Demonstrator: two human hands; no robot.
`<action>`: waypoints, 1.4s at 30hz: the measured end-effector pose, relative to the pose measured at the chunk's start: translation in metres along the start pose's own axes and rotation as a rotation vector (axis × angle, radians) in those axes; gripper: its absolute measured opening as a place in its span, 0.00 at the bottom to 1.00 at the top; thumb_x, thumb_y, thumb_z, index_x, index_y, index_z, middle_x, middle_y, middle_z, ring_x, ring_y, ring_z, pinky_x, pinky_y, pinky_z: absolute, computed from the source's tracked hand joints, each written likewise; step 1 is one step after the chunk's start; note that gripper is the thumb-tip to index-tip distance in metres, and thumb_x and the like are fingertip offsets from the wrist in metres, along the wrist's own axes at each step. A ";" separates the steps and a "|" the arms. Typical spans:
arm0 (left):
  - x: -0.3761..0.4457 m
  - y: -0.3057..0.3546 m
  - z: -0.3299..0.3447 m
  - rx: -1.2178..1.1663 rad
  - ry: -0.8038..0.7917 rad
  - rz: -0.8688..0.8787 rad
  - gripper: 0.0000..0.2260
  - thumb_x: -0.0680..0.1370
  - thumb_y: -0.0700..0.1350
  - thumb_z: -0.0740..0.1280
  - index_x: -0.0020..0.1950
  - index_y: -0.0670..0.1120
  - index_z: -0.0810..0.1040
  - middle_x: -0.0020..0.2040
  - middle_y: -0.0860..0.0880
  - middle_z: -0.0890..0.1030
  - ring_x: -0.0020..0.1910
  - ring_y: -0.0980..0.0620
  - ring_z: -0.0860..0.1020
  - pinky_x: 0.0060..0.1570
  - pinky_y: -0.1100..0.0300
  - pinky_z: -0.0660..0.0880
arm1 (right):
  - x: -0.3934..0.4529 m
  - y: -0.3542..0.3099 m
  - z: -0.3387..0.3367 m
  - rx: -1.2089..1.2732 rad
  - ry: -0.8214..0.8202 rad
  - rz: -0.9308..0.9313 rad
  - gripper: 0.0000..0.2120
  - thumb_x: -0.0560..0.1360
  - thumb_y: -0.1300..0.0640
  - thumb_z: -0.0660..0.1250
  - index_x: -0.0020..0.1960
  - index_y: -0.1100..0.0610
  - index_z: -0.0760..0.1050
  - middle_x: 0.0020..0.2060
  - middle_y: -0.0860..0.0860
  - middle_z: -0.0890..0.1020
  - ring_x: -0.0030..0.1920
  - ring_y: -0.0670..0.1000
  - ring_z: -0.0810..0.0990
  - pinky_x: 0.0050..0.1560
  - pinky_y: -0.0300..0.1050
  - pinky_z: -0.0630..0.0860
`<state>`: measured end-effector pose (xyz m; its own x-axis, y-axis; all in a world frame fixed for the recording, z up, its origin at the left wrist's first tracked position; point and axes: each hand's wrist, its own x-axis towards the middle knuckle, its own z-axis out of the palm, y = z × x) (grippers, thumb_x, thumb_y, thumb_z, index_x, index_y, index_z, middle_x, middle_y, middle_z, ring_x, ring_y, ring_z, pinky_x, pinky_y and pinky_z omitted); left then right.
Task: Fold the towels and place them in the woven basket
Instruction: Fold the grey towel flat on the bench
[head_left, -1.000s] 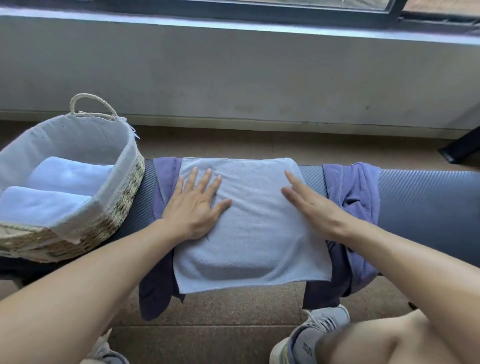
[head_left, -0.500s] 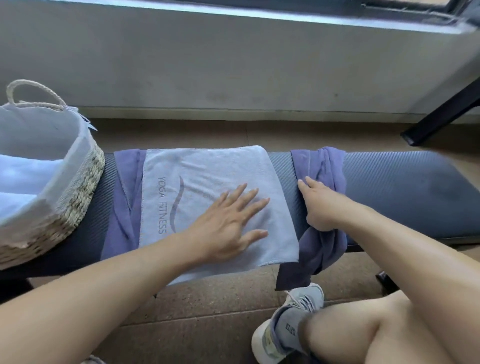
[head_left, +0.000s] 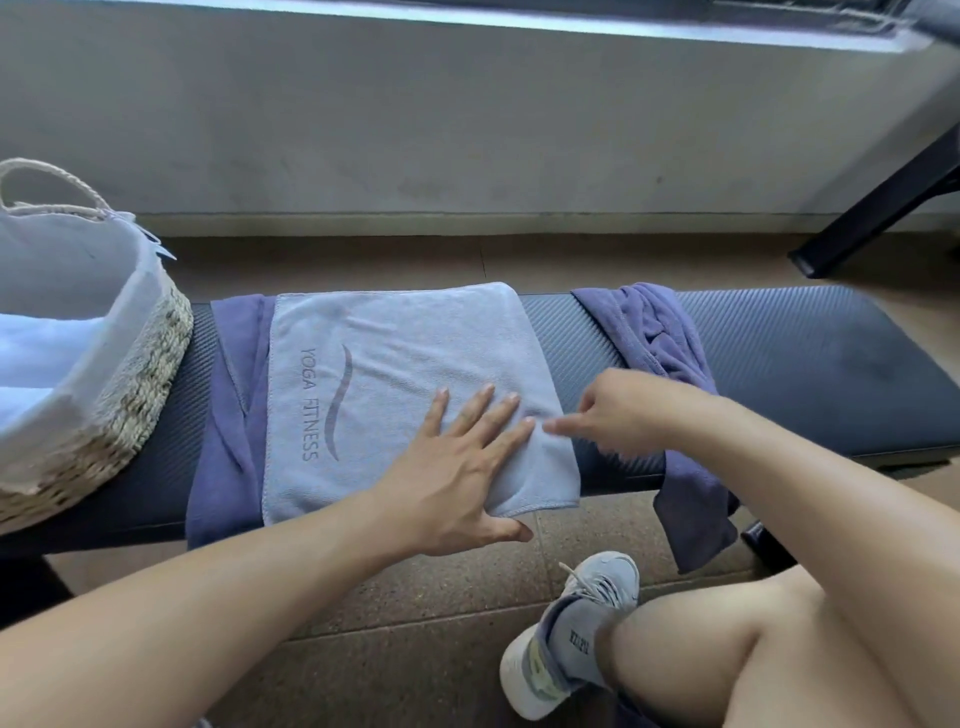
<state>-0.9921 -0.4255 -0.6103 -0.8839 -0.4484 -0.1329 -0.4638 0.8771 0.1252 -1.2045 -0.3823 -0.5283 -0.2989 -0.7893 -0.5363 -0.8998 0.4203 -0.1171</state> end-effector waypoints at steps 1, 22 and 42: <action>0.000 0.003 0.000 0.001 0.001 -0.009 0.50 0.72 0.77 0.57 0.83 0.53 0.39 0.82 0.51 0.36 0.80 0.49 0.31 0.77 0.39 0.36 | -0.002 -0.002 0.005 0.074 -0.088 -0.006 0.29 0.73 0.31 0.67 0.44 0.59 0.82 0.36 0.53 0.86 0.37 0.55 0.85 0.39 0.47 0.82; 0.002 0.023 -0.006 -0.483 0.247 -0.149 0.25 0.81 0.64 0.45 0.79 0.65 0.60 0.79 0.62 0.63 0.82 0.50 0.50 0.77 0.35 0.39 | -0.034 -0.033 -0.001 1.083 0.060 -0.159 0.17 0.72 0.58 0.78 0.51 0.56 0.70 0.39 0.56 0.80 0.31 0.50 0.82 0.28 0.44 0.79; -0.028 0.008 -0.003 -0.089 -0.010 -0.104 0.48 0.75 0.65 0.68 0.83 0.51 0.42 0.83 0.52 0.40 0.81 0.50 0.35 0.79 0.46 0.36 | -0.014 -0.034 0.020 0.033 0.367 -0.246 0.16 0.79 0.50 0.66 0.66 0.45 0.73 0.63 0.46 0.76 0.66 0.51 0.72 0.64 0.50 0.71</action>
<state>-0.9710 -0.4068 -0.6030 -0.8305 -0.5336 -0.1596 -0.5565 0.8071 0.1973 -1.1638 -0.3767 -0.5335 -0.1751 -0.9719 -0.1575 -0.9495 0.2090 -0.2339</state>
